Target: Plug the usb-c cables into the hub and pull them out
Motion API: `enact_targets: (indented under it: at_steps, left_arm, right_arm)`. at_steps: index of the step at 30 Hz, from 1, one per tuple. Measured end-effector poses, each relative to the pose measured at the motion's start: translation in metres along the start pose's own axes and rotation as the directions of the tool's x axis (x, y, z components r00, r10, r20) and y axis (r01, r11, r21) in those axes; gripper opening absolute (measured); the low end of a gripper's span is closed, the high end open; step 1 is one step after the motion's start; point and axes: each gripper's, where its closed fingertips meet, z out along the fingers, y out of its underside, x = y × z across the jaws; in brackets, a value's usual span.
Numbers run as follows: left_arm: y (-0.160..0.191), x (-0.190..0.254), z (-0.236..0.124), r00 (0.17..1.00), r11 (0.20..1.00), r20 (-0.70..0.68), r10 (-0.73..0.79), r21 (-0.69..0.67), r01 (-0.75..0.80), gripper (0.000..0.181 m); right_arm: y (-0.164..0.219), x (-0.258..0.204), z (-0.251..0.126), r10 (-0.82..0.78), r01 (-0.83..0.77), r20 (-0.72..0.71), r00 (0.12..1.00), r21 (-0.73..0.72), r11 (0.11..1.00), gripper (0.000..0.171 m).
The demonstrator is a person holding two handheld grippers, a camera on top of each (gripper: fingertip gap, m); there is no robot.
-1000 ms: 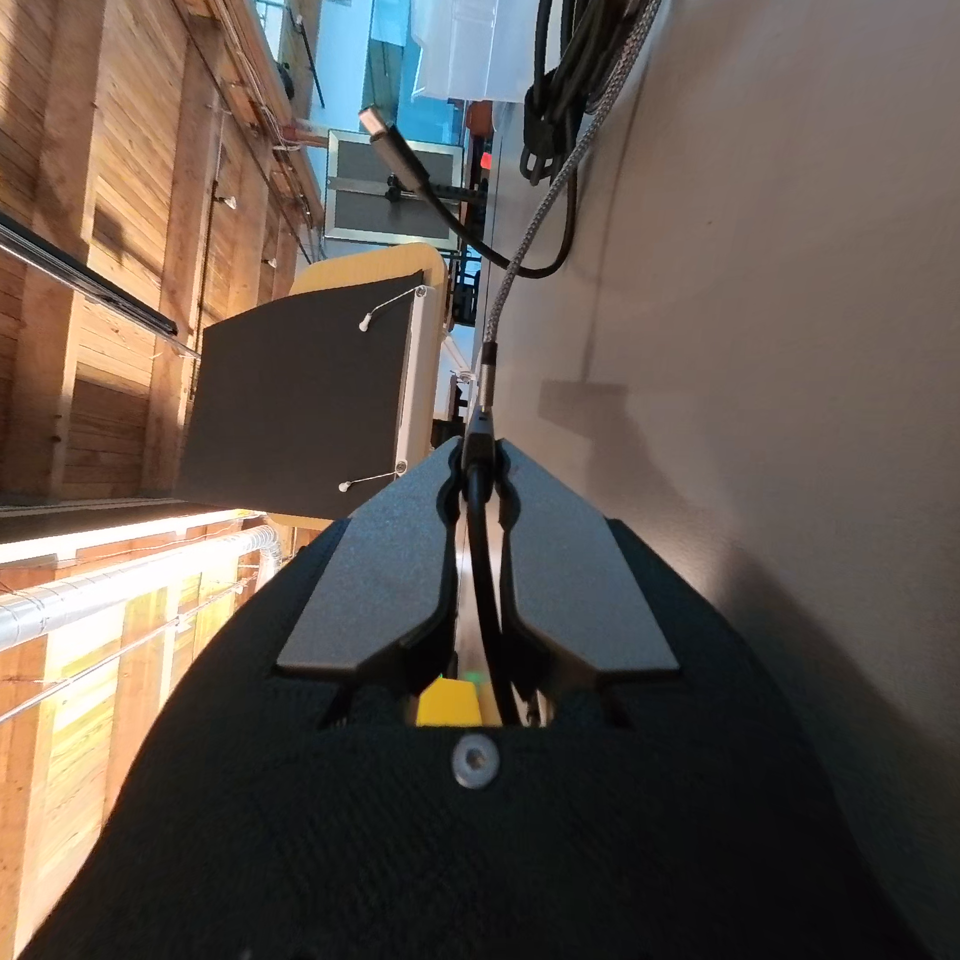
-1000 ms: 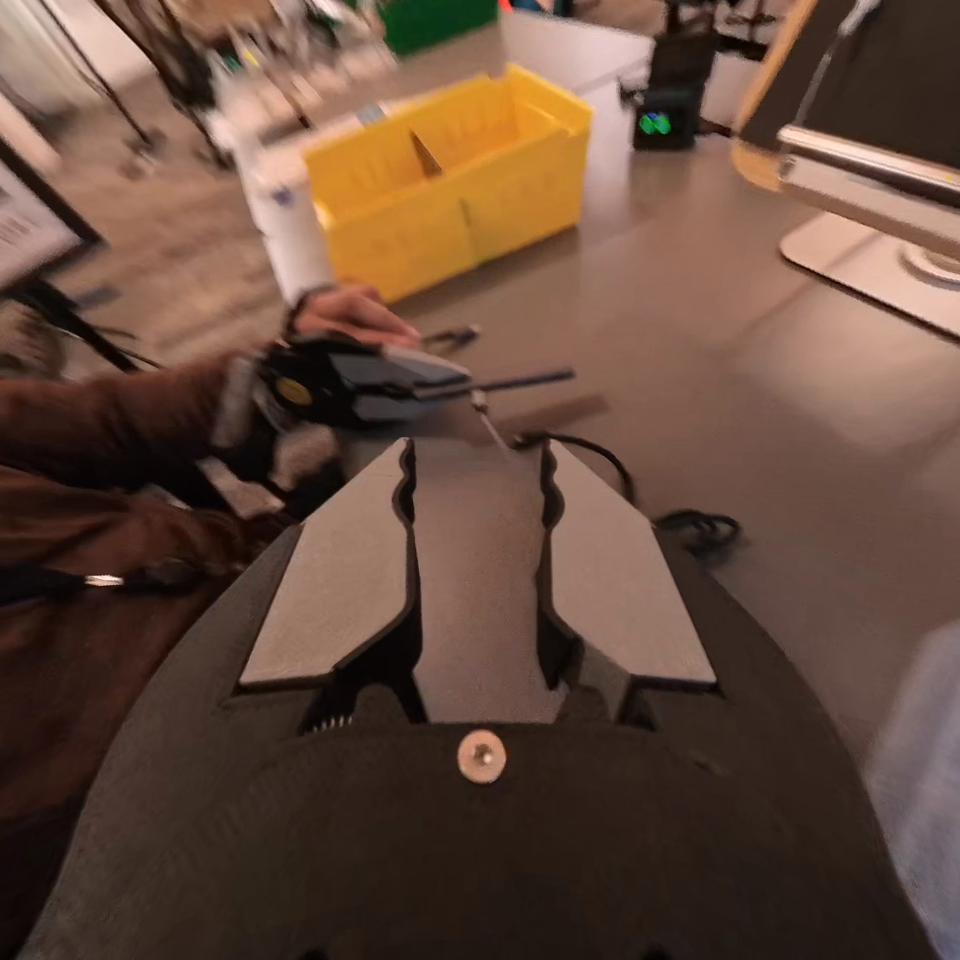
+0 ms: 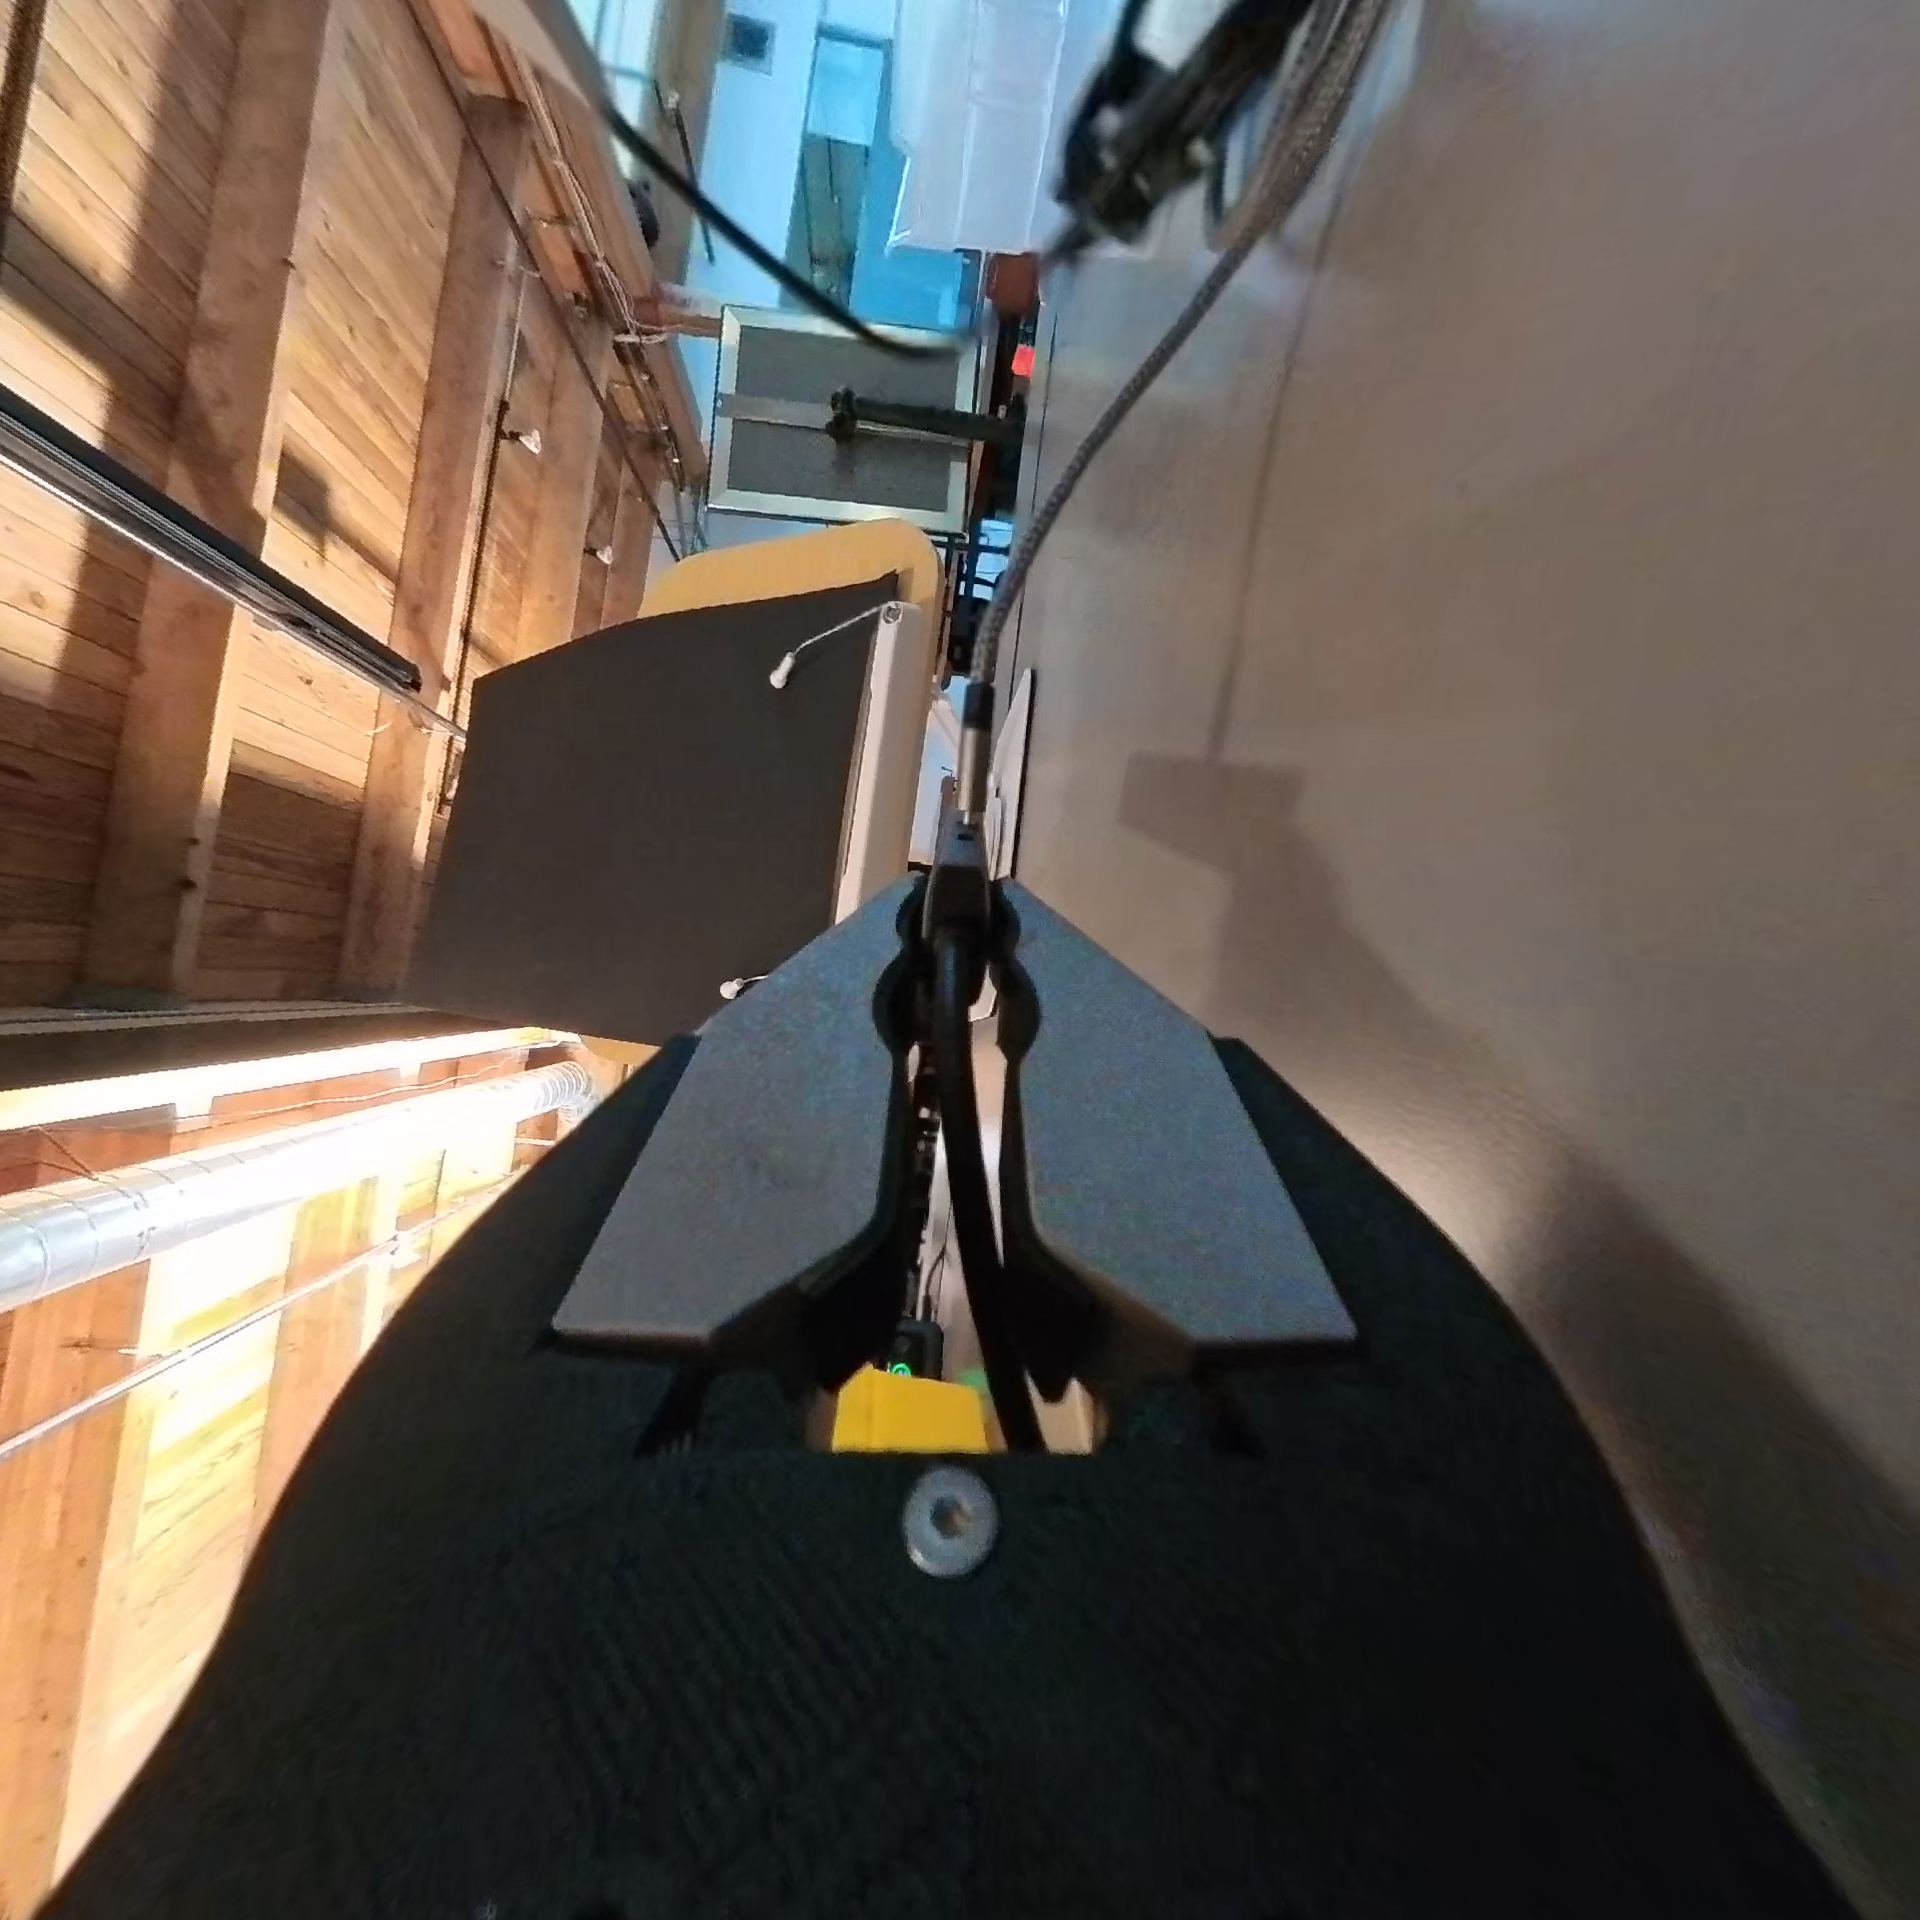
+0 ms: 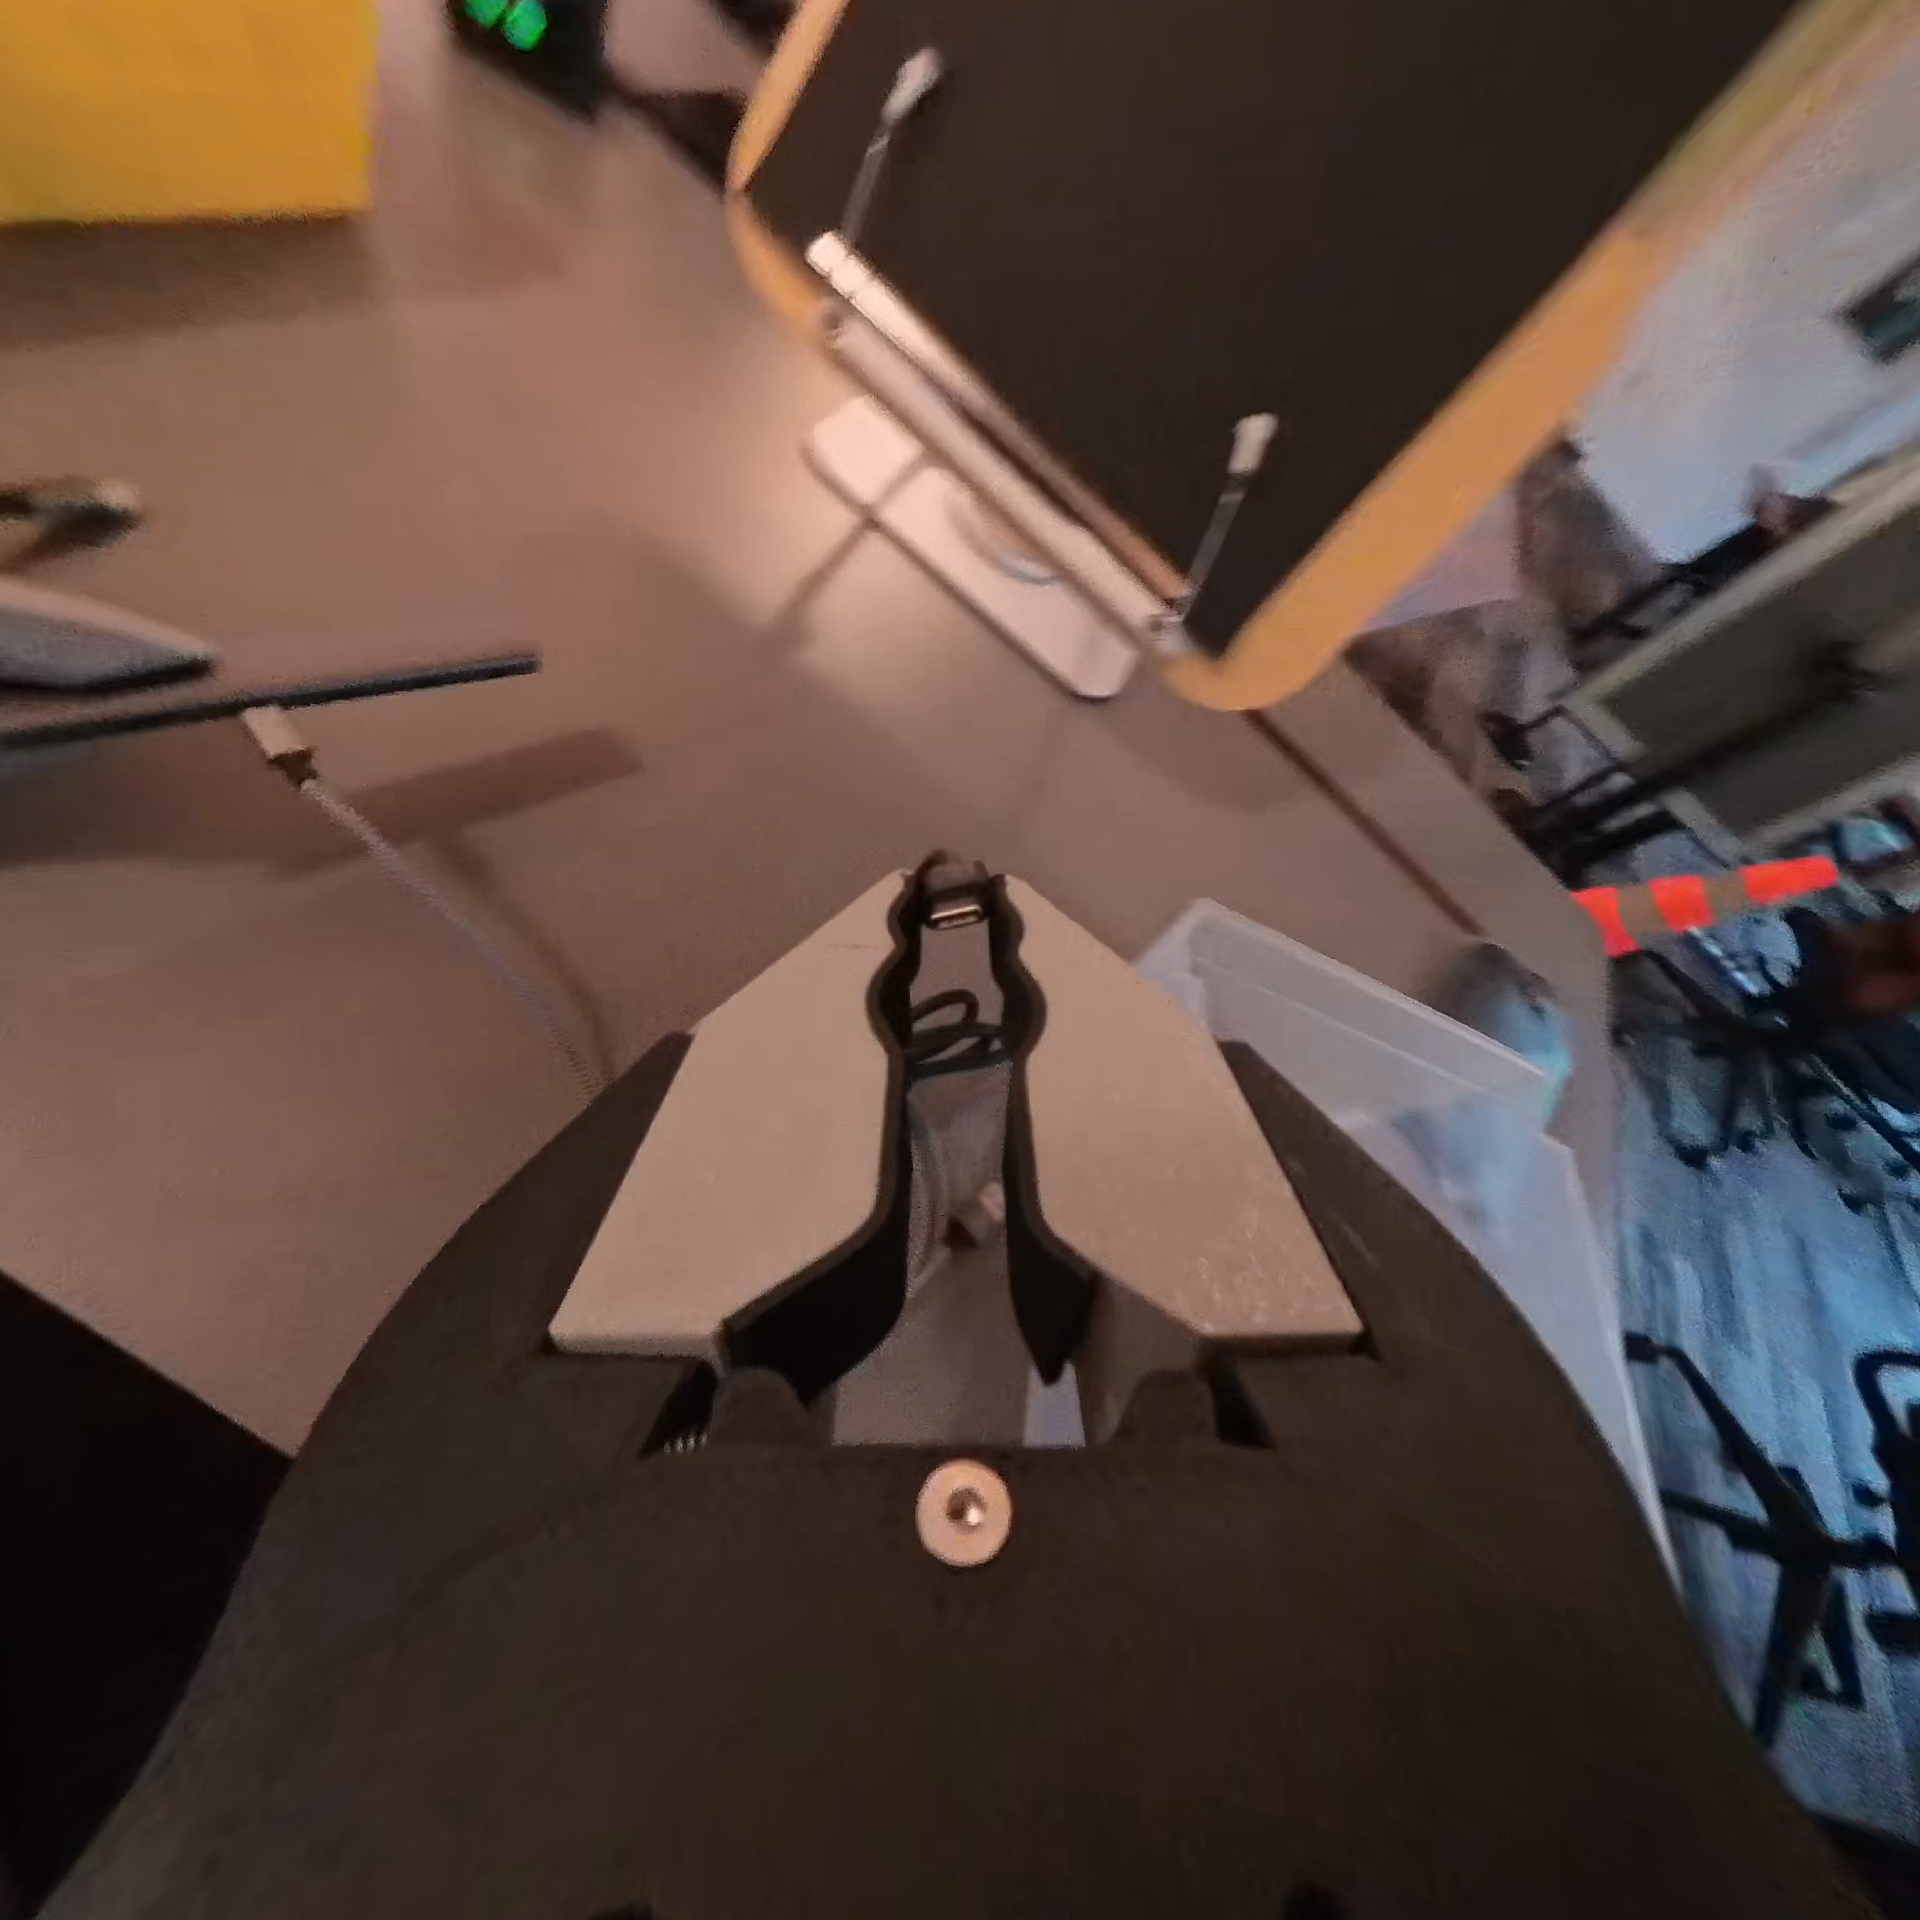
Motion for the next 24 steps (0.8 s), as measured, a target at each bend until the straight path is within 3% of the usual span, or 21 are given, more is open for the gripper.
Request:
enact_targets:
  at_steps: [5, 7, 9, 13, 17, 20, 24]
  left_arm:
    - [0.000, 0.001, 0.000, 1.000, 1.000, 0.000, 0.004, -0.003, -0.004, 0.008]
    - [0.001, 0.001, 0.000, 1.000, 1.000, -0.002, 0.005, -0.005, -0.005, 0.008]
    - [0.001, 0.001, 0.000, 1.000, 1.000, -0.002, 0.009, -0.008, -0.009, 0.008]
    - [0.002, 0.002, 0.000, 1.000, 1.000, -0.004, 0.012, -0.010, -0.012, 0.008]
    - [0.003, 0.000, 0.000, 1.000, 1.000, 0.000, 0.005, -0.012, -0.005, 0.008]
    - [0.002, -0.003, -0.001, 1.000, 1.000, 0.016, 0.006, -0.006, -0.006, 0.008]
    - [0.001, -0.003, -0.001, 1.000, 1.000, 0.018, 0.004, -0.003, -0.004, 0.008]
  right_arm:
    - [-0.001, 0.071, -0.065, 0.107, -0.080, -0.327, 0.939, 0.094, 0.992, 0.011]
    - [-0.012, 0.072, -0.074, 0.106, -0.050, -0.372, 0.922, 0.159, 0.986, 0.010]
    - [-0.018, 0.057, -0.061, 0.031, 0.020, -0.375, 0.927, 0.133, 0.991, 0.010]
    - [0.008, -0.004, 0.014, -0.116, 0.105, -0.174, 0.978, -0.074, 0.992, 0.010]
    - [0.042, -0.060, 0.074, -0.011, 0.028, 0.105, 0.994, -0.168, 0.985, 0.012]
    - [0.045, -0.082, 0.086, 0.085, -0.046, 0.245, 0.966, -0.159, 0.986, 0.017]
    - [0.036, -0.087, 0.085, 0.104, -0.080, 0.329, 0.939, -0.087, 0.993, 0.034]
